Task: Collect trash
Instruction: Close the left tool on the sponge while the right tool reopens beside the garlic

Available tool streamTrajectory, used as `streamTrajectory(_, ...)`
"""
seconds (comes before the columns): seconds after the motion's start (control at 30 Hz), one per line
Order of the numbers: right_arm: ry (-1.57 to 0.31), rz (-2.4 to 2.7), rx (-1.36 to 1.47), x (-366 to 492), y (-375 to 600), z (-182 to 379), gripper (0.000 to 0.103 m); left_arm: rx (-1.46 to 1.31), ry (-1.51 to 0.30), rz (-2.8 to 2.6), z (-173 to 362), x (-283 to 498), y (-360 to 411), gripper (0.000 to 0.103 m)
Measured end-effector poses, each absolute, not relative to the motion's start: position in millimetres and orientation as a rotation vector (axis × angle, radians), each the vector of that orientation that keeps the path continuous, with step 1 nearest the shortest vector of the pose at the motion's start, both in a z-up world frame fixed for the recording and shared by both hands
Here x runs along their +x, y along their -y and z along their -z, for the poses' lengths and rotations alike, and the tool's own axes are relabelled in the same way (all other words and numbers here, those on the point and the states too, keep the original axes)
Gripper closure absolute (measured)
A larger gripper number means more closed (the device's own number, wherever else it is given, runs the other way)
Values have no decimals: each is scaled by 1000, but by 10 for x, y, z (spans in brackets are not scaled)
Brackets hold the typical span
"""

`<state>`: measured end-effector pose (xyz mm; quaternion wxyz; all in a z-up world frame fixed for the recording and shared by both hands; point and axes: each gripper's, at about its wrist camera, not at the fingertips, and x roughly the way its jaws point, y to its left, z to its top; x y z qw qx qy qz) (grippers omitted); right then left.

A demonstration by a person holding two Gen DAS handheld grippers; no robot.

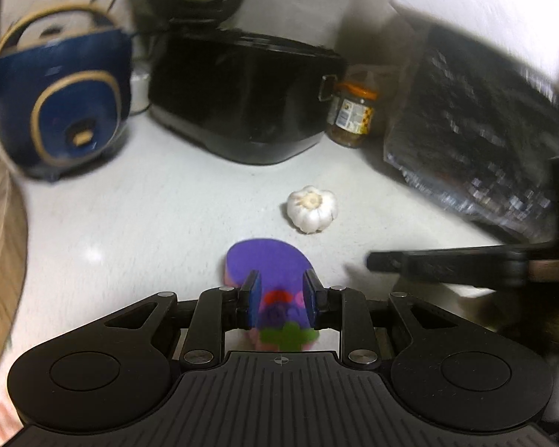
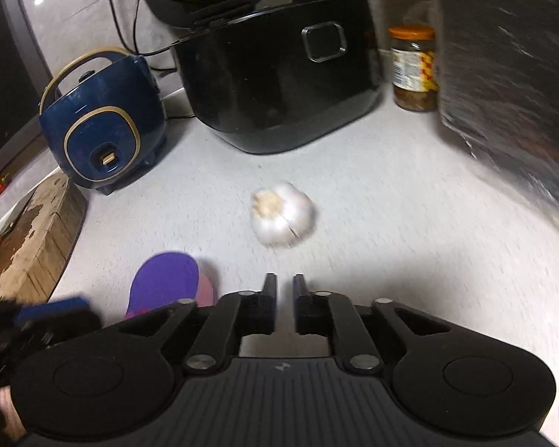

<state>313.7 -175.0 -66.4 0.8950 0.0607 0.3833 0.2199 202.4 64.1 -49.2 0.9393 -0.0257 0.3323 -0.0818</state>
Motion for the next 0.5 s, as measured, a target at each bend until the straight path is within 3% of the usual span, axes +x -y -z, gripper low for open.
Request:
streamTrajectory(0.07, -796, -437, 130, 3051, 1812, 686, 80, 38, -688, 142, 545, 2091, -486, 75)
streamTrajectory(0.33, -803, -397, 138, 2826, 1995, 709, 70, 134, -727, 188, 700, 2146, -263, 73)
streamTrajectory(0.43, -816, -389, 134, 2802, 2005, 737, 70, 153, -730, 223, 707, 2139, -241, 63)
streamTrajectory(0.5, -823, -391, 136, 2792, 2000, 759, 70, 200, -717, 264, 730, 2100, -180, 49)
